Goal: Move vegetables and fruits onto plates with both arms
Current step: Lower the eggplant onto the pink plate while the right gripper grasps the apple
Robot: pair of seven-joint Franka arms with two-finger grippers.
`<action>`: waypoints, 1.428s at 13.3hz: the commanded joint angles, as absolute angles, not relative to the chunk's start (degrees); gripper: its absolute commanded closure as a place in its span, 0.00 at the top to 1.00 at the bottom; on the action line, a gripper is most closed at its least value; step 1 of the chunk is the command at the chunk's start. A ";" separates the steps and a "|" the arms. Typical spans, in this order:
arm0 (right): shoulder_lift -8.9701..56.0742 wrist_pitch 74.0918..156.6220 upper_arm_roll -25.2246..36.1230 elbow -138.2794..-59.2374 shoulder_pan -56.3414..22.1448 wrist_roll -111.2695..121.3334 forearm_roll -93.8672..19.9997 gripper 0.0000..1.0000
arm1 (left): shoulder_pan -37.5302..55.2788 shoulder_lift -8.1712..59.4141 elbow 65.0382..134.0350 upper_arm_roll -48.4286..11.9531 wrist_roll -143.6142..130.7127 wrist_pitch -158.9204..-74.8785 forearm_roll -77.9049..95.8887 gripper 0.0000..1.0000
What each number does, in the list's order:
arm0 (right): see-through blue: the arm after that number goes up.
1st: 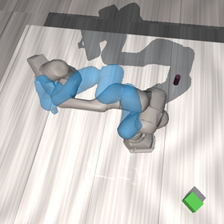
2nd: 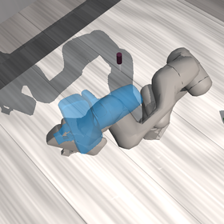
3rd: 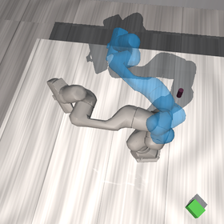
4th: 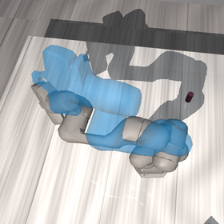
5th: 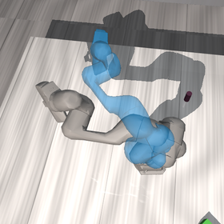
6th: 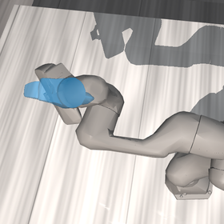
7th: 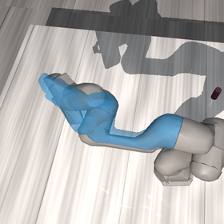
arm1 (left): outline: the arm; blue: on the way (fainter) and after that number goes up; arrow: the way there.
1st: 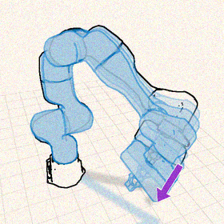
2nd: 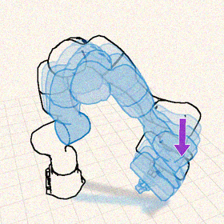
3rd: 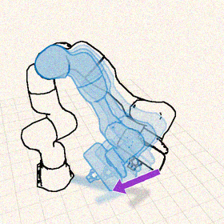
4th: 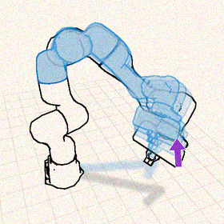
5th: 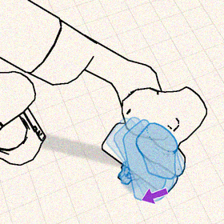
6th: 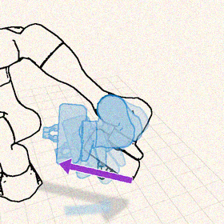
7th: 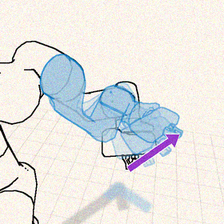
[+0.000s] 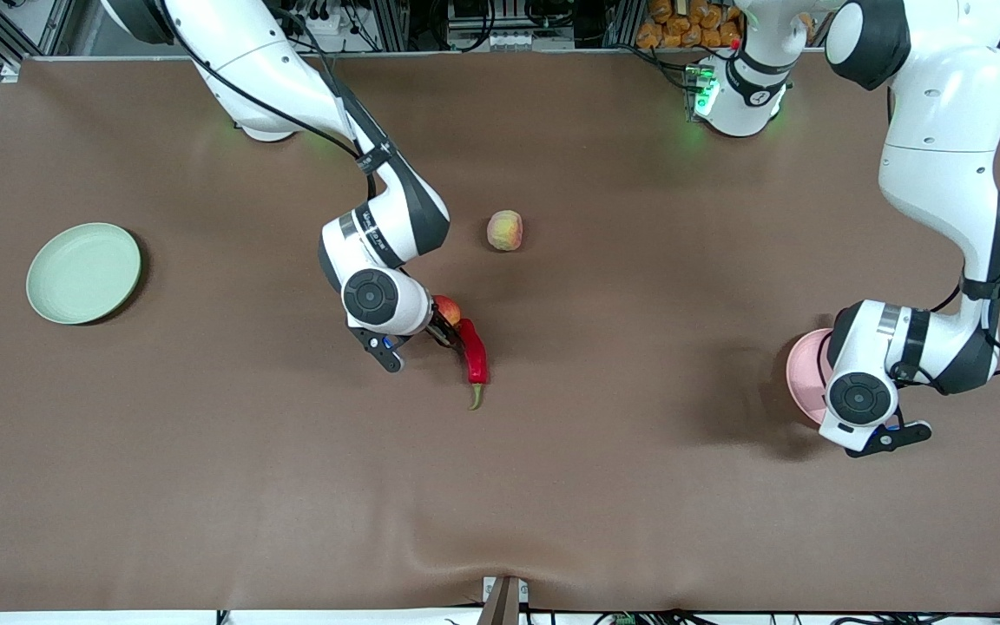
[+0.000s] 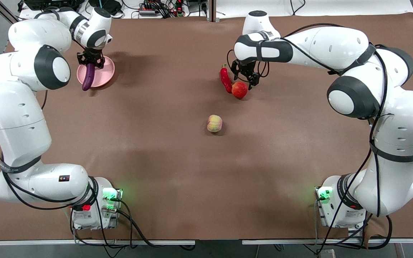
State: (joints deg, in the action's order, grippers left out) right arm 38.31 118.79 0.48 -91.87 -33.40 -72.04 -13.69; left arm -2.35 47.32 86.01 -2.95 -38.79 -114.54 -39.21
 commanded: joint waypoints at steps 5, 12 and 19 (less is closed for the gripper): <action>37.88 121.82 0.70 -95.10 -34.45 -72.69 -13.98 1.00 | -2.11 46.23 85.08 -3.60 -38.76 -114.35 -40.61 1.00; 37.97 125.86 0.70 -97.47 -35.68 -73.21 -13.97 1.00 | -0.79 42.73 85.08 -3.96 -38.94 -111.98 -39.64 1.00; 37.36 125.42 0.70 -96.77 -35.25 -72.60 -13.80 0.00 | -0.97 35.60 84.99 -5.27 -40.59 -109.34 -23.69 1.00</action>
